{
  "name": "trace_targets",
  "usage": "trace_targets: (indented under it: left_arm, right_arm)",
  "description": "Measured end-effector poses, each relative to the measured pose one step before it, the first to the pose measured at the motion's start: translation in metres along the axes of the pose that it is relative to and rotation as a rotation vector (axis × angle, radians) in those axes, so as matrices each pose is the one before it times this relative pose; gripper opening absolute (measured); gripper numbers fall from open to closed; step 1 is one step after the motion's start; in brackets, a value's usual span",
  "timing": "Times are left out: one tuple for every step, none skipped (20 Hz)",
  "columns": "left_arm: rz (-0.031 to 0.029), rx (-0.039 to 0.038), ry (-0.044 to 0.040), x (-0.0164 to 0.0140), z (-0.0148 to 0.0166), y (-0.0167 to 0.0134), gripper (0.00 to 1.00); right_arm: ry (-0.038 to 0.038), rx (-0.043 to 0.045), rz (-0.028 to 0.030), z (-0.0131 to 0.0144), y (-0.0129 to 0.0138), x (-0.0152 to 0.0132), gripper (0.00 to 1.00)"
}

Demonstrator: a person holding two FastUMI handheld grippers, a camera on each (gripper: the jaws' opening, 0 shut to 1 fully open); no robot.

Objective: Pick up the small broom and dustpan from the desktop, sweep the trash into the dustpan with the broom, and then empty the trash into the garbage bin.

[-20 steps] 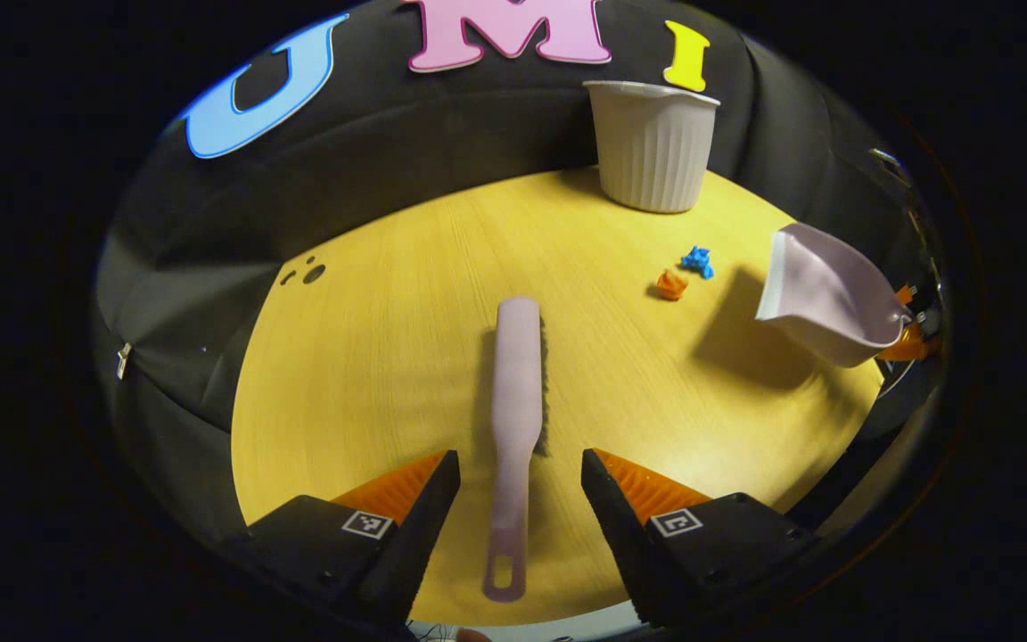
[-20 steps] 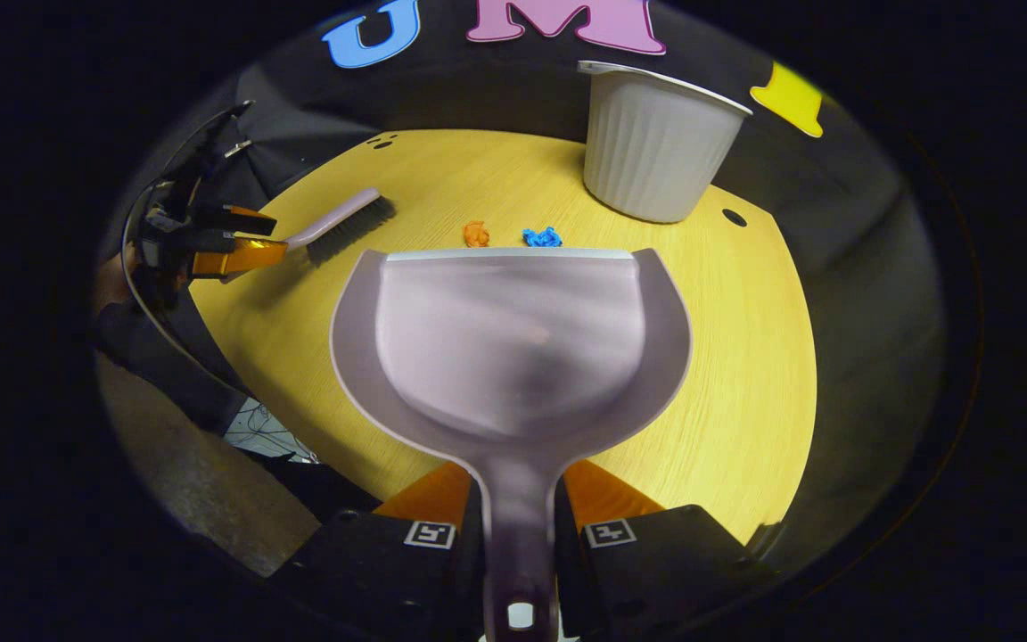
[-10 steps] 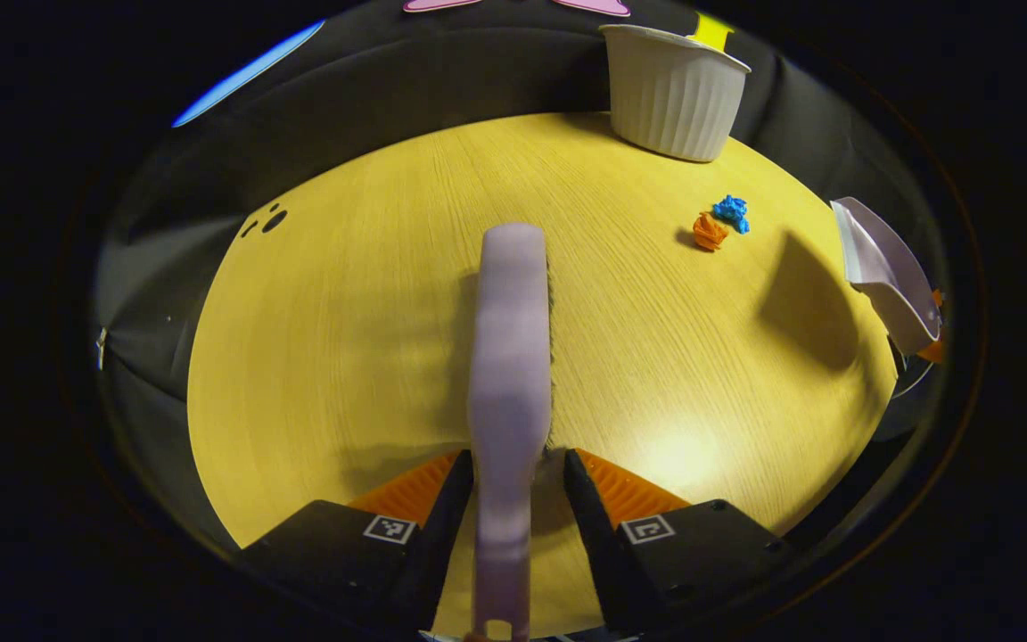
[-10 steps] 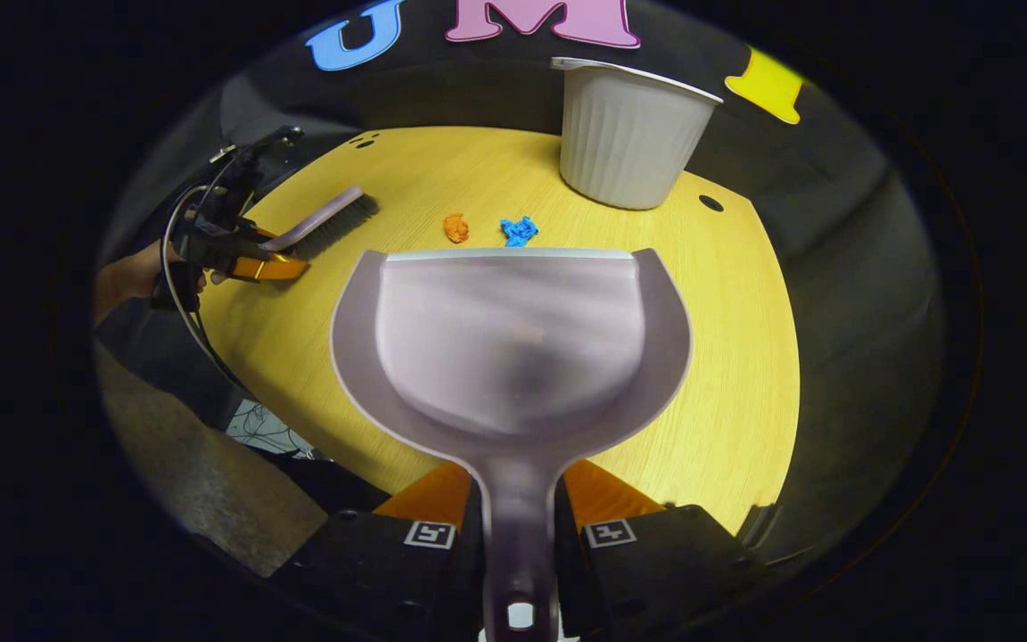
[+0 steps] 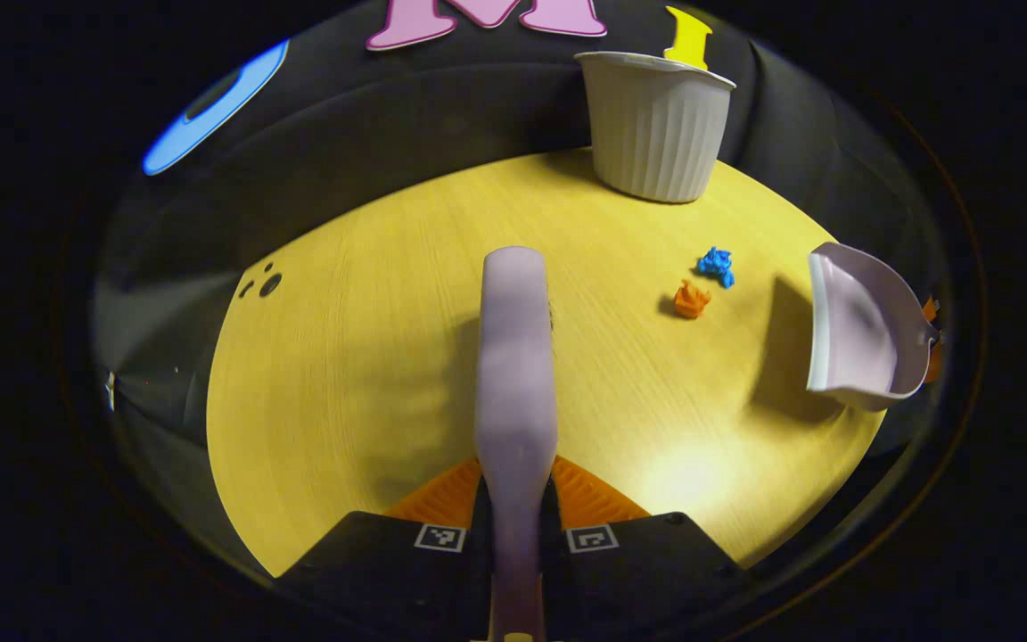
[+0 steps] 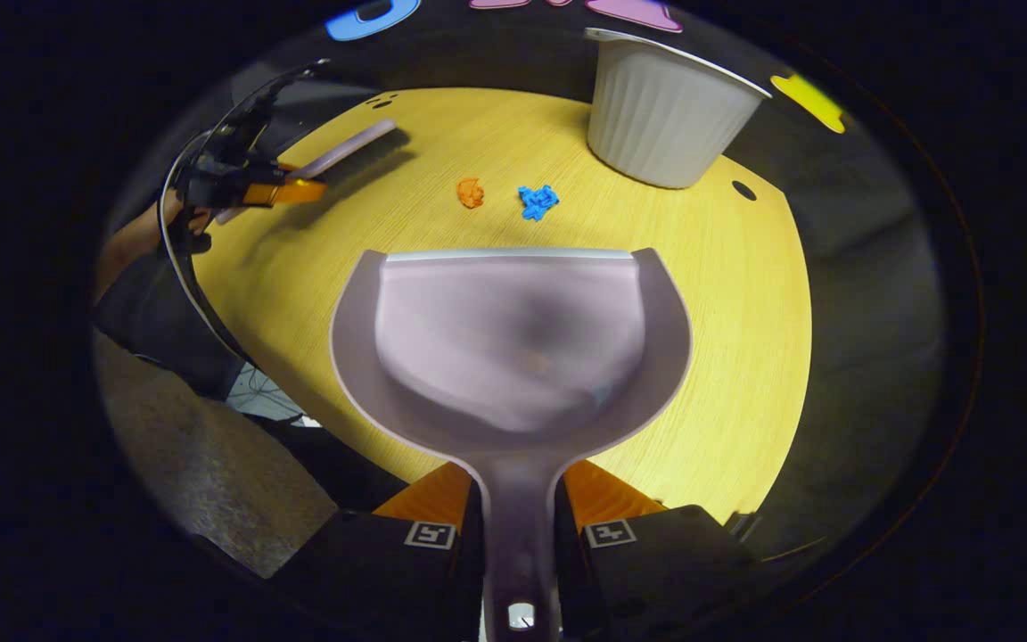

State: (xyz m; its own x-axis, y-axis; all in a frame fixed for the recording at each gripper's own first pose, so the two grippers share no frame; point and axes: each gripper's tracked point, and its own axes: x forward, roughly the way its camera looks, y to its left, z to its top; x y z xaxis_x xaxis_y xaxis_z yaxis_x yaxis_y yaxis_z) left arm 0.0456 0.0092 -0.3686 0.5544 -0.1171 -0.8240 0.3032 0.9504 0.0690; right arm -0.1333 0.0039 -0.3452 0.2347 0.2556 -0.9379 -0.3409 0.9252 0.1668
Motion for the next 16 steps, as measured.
trace_targets:
  left_arm:
    - [-0.00715,0.02177,-0.00691,0.00235,0.01069,-0.00443,0.25]
    - [-0.00472,0.02720,-0.00235,0.00544,0.01045,-0.00414,0.27]
    - [-0.00591,0.02854,0.00008,0.00454,0.00716,-0.00435,0.25]
    - [-0.01451,0.02616,0.00380,0.00853,0.00951,-0.00737,0.27]
    - [-0.01831,0.00930,0.01034,0.00737,0.00564,-0.00632,0.27]
    - [-0.01534,0.00794,0.01329,0.00632,0.00322,-0.00599,0.27]
    - [-0.01213,0.01101,0.01341,0.00702,0.00263,-0.00514,0.29]
    - [-0.01421,0.01532,0.00855,0.00756,0.00289,-0.00672,0.27]
    - [-0.01919,0.01512,0.00423,0.00739,0.00351,-0.00777,0.27]
    - [-0.02477,0.00958,0.00529,0.00508,0.00351,-0.00774,0.27]
    - [-0.03171,0.00067,0.00528,0.00443,0.00429,-0.01000,0.26]
    - [-0.03418,-0.00313,0.00973,0.00354,0.00100,-0.00922,0.27]
    - [-0.02740,-0.00083,0.00818,0.00314,0.00178,-0.00790,0.27]
    - [-0.02169,0.00536,0.00857,0.00302,0.00228,-0.00643,0.27]
    - [-0.02077,0.01176,0.01016,0.00157,0.00123,-0.00766,0.27]
    - [-0.02744,0.01400,0.00608,-0.00258,0.00120,-0.00748,0.29]
  right_arm:
    - [0.02549,-0.01561,0.00520,-0.00064,-0.00075,-0.00009,0.37]
    - [0.02499,-0.01555,0.00517,0.00047,-0.00068,0.00217,0.37]
    - [0.01799,-0.00905,0.00437,0.00074,-0.00099,0.00246,0.37]
    - [0.02299,-0.00736,0.00311,-0.00048,-0.00201,0.00484,0.38]
    - [0.01672,-0.00638,-0.00141,-0.00039,-0.00199,0.00338,0.38]
    - [0.01028,-0.00742,-0.00637,0.00009,-0.00264,0.00319,0.38]
    - [0.00522,-0.00684,-0.00516,0.00127,-0.00240,0.00231,0.38]
    - [0.00224,0.00077,-0.00016,0.00137,-0.00095,0.00089,0.38]
    - [-0.00053,0.00256,0.00381,0.00141,-0.00142,0.00149,0.37]
    - [-0.00047,0.00193,0.00139,0.00134,-0.00196,0.00239,0.37]
    - [0.00292,-0.00040,0.00084,0.00099,-0.00207,0.00177,0.38]
    - [0.00130,-0.00149,0.00092,0.00005,-0.00191,0.00094,0.37]
    - [-0.00270,-0.00206,0.00066,0.00076,-0.00267,0.00150,0.38]
    - [-0.00160,-0.00098,0.00310,0.00115,-0.00204,0.00153,0.38]
    - [-0.00204,-0.00247,0.00192,0.00096,-0.00204,0.00093,0.38]
    - [-0.00520,-0.00407,0.00169,0.00118,-0.00097,-0.00011,0.38]
